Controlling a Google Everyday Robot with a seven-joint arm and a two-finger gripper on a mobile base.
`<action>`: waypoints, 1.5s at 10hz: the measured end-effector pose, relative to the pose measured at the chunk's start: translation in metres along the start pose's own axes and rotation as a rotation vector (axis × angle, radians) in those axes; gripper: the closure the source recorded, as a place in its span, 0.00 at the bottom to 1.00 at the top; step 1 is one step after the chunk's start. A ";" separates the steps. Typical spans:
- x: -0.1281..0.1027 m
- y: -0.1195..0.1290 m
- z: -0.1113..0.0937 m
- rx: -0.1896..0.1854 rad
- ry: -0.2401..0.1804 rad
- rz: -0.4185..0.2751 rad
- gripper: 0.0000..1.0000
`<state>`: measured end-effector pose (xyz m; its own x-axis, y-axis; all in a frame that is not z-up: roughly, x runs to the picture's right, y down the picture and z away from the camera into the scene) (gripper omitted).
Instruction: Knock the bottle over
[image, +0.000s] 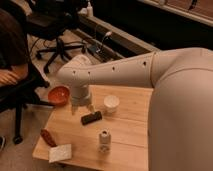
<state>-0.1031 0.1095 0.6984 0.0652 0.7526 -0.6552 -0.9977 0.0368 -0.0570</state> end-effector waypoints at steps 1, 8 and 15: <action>0.001 0.002 0.001 -0.003 -0.004 -0.006 0.35; 0.081 0.020 0.012 -0.080 -0.031 -0.048 0.35; 0.134 -0.010 0.039 -0.122 -0.015 -0.058 0.35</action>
<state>-0.0850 0.2357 0.6411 0.1214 0.7616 -0.6366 -0.9825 0.0010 -0.1861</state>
